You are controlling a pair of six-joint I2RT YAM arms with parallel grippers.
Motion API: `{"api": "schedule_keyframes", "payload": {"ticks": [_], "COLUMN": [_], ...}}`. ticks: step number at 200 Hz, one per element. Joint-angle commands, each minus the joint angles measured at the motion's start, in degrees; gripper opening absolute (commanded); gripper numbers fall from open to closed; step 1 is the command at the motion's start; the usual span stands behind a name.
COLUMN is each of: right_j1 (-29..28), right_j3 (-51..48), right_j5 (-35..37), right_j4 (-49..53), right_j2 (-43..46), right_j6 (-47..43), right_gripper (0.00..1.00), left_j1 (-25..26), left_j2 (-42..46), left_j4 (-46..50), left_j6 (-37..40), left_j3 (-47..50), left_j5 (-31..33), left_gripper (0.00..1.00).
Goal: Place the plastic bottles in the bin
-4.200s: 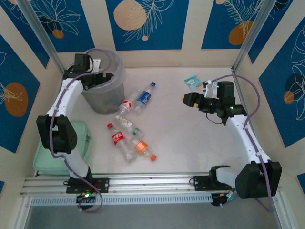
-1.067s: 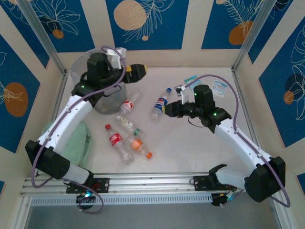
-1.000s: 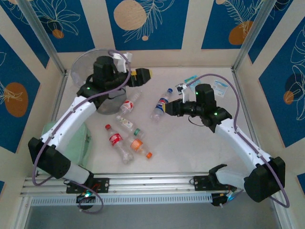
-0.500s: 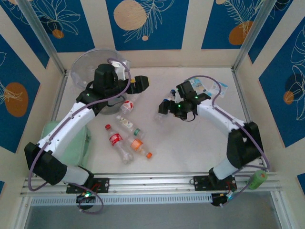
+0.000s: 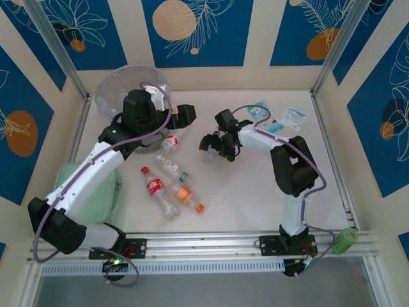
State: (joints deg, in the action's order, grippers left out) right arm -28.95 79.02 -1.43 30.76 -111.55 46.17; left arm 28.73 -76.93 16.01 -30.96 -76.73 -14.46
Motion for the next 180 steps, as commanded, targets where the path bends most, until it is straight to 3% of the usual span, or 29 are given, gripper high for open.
{"api": "schedule_keyframes", "payload": {"ticks": [1, 52, 96, 111, 125, 142, 166, 180], "right_j1": [0.9, 3.1, 7.9, 8.4, 8.9, 9.6, 8.6, 7.4], "right_j3": [0.2, -6.5, -15.3, -19.0, -23.0, -25.0, -22.5, -21.7], "right_j5": [-0.3, 1.1, -0.9, -2.2, -6.0, -15.6, -27.1, -29.6], "right_j4": [-0.7, -1.1, -3.2, -8.2, -15.4, -21.3, -18.9, -17.0], "right_j2": [-0.6, 7.4, 16.8, 21.8, 26.9, 31.0, 32.9, 34.0], "right_j6": [1.9, 0.1, -3.8, -8.0, -11.3, -15.6, -23.1, -26.0], "right_gripper": [0.86, 0.56, 0.51, 0.49, 0.43, 0.40, 0.40, 0.40], "left_j1": [-0.1, -0.1, -0.1, -0.1, -0.1, -0.1, -0.1, 0.0], "left_j2": [0.9, -0.9, -2.2, -2.5, -3.2, -4.1, -5.1, -5.7], "left_j4": [1.1, 0.4, -2.2, -3.4, -3.8, -4.7, -6.7, -7.7], "left_j6": [1.6, 1.4, -1.6, -2.6, -3.7, -4.8, -6.3, -7.1], "left_j3": [0.9, 0.2, 0.0, -0.1, -0.8, -1.8, -2.5, -2.7], "left_j5": [1.0, 0.6, -0.7, -1.9, -2.4, -3.6, -5.0, -5.6], "left_gripper": [1.00, 1.00, 1.00, 1.00, 1.00, 1.00, 1.00, 1.00]}}
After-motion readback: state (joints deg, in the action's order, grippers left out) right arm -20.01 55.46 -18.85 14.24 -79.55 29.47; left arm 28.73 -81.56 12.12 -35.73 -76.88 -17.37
